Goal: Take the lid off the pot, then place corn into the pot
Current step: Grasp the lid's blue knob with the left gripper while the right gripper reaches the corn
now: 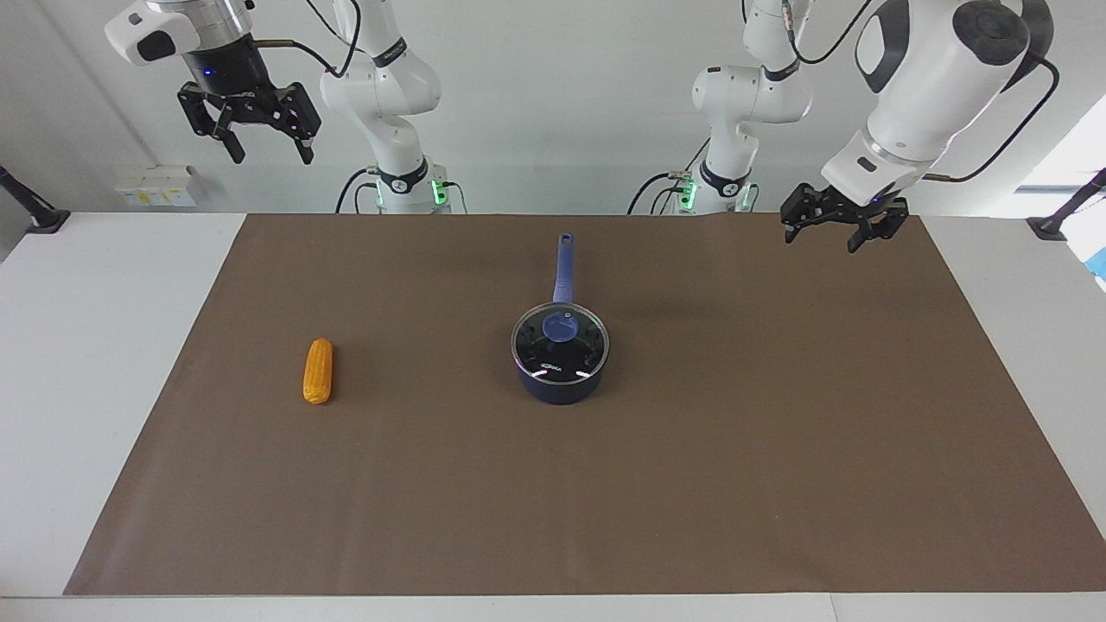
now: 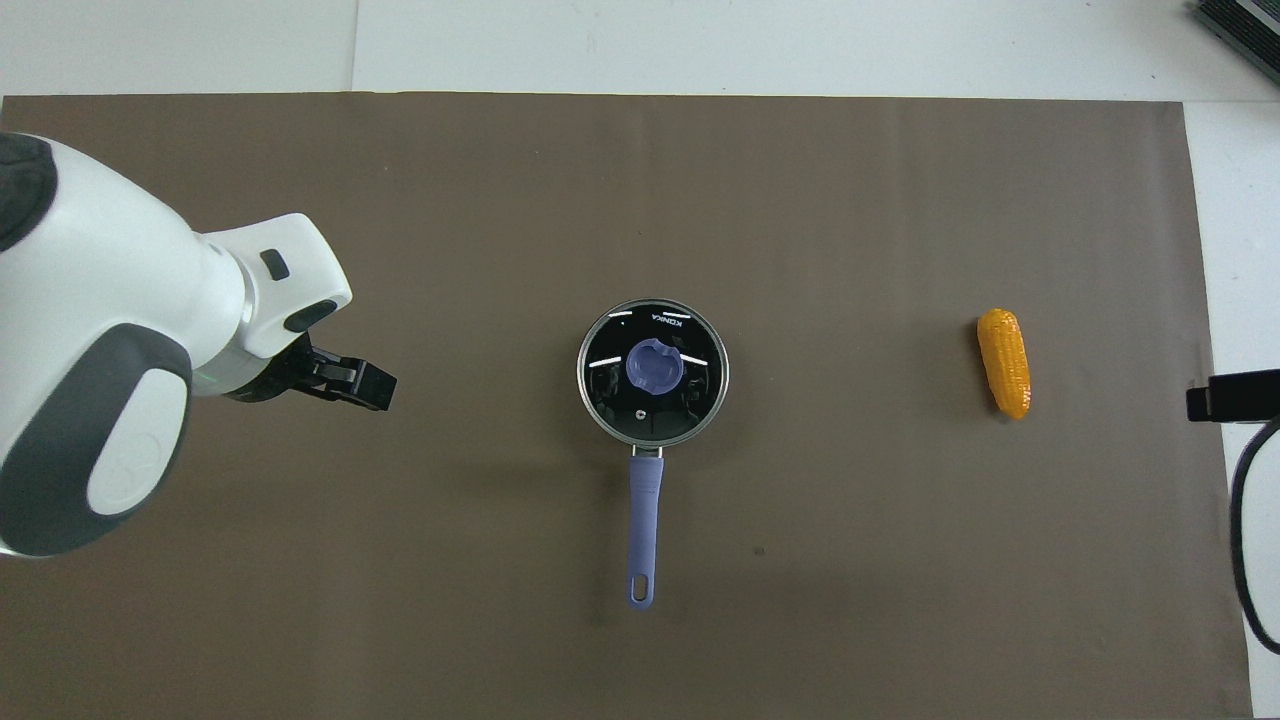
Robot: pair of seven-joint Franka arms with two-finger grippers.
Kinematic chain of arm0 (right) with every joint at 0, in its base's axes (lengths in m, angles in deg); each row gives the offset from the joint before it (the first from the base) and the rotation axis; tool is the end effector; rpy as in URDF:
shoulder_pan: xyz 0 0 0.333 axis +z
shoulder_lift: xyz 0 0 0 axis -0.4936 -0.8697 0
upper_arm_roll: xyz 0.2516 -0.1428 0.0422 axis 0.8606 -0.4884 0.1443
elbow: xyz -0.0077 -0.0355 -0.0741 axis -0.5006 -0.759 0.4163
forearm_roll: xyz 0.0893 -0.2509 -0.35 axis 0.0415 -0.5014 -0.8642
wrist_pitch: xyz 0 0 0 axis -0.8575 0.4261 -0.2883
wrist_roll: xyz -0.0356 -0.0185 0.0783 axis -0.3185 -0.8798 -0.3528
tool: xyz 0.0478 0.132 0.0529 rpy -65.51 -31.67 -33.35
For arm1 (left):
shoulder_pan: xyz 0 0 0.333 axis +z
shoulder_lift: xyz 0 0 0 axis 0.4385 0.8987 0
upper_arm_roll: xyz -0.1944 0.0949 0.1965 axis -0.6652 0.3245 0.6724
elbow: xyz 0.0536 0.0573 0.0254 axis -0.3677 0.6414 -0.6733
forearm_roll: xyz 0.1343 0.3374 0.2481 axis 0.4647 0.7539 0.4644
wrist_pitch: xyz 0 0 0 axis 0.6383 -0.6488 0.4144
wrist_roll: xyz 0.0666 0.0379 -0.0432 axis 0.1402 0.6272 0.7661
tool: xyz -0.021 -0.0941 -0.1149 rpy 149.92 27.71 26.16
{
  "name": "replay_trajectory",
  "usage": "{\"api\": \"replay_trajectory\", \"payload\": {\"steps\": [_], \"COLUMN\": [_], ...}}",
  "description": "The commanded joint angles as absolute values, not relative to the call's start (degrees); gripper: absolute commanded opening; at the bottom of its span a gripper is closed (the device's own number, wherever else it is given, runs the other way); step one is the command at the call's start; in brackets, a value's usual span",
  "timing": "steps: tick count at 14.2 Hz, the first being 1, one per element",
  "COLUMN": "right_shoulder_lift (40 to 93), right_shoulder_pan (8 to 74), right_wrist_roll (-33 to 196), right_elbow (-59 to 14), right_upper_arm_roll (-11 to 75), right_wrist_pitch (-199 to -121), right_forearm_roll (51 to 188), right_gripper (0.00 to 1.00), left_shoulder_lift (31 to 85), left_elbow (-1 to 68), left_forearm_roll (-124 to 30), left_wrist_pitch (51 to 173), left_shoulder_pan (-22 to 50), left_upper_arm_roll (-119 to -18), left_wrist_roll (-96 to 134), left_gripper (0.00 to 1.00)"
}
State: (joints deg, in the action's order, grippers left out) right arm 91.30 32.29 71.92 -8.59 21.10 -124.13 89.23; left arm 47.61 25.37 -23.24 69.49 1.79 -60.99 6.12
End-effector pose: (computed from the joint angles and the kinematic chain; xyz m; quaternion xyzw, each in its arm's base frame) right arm 0.5349 -0.0127 0.6429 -0.9996 0.0253 -0.0105 0.0060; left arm 0.5604 -0.2054 0.4682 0.9882 -0.1468 -0.0435 0.0060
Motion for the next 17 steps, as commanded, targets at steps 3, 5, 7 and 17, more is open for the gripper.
{"api": "replay_trajectory", "payload": {"steps": [3, 5, 7, 17], "right_shoulder_lift": [92.43, 91.81, 89.98, 68.89], "right_shoulder_pan": [31.86, 30.90, 30.46, 28.35], "right_wrist_roll": [71.80, 74.07, 77.33, 77.60], "right_elbow": [-13.09, -18.61, -23.54, -25.05], "right_upper_arm_roll": [20.84, 20.84, 20.84, 20.84], "right_wrist_pitch": [-125.30, -133.98, -142.85, -165.73], "right_forearm_roll": [90.15, 90.07, 90.07, 90.07], "right_gripper": [1.00, 1.00, 1.00, 1.00], "left_shoulder_lift": [49.49, 51.77, 54.67, 69.96], "left_elbow": [27.79, 27.62, 27.35, 13.58], "left_forearm_roll": [-23.26, -23.18, -23.18, -23.27], "left_wrist_pitch": [76.96, 79.25, 82.67, 91.57], "left_shoulder_pan": [-6.15, -8.61, -11.51, -19.24], "left_upper_arm_roll": [-60.19, -60.19, -60.10, -60.19], "left_wrist_roll": [17.91, 21.34, 26.08, 44.29], "left_gripper": [1.00, 1.00, 1.00, 1.00]}}
